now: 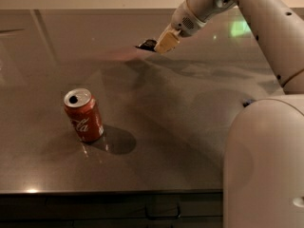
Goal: Pick rxbar chocolate
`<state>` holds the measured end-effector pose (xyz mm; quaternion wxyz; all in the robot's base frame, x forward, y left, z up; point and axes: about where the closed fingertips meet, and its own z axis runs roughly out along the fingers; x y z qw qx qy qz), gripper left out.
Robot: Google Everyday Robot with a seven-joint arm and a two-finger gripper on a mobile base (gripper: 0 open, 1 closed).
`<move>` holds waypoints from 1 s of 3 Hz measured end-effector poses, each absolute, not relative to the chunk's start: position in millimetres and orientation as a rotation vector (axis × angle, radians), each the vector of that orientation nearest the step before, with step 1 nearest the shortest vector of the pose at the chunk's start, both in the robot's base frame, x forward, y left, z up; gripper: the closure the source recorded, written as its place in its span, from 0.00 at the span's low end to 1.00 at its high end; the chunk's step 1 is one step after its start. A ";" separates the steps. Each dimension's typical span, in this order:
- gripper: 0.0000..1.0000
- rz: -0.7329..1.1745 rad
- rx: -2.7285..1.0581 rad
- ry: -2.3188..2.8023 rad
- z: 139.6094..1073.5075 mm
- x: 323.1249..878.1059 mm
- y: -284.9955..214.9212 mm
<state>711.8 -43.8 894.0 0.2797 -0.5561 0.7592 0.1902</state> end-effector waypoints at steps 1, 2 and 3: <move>1.00 0.540 -1.503 2.008 915.1 700.6 -50.2; 1.00 0.557 -1.511 1.977 935.7 690.7 -57.3; 1.00 0.572 -1.516 1.943 955.7 682.0 -63.6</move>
Offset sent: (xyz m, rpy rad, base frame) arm -0.0335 -0.0310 0.0766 0.0640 -0.0291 0.0613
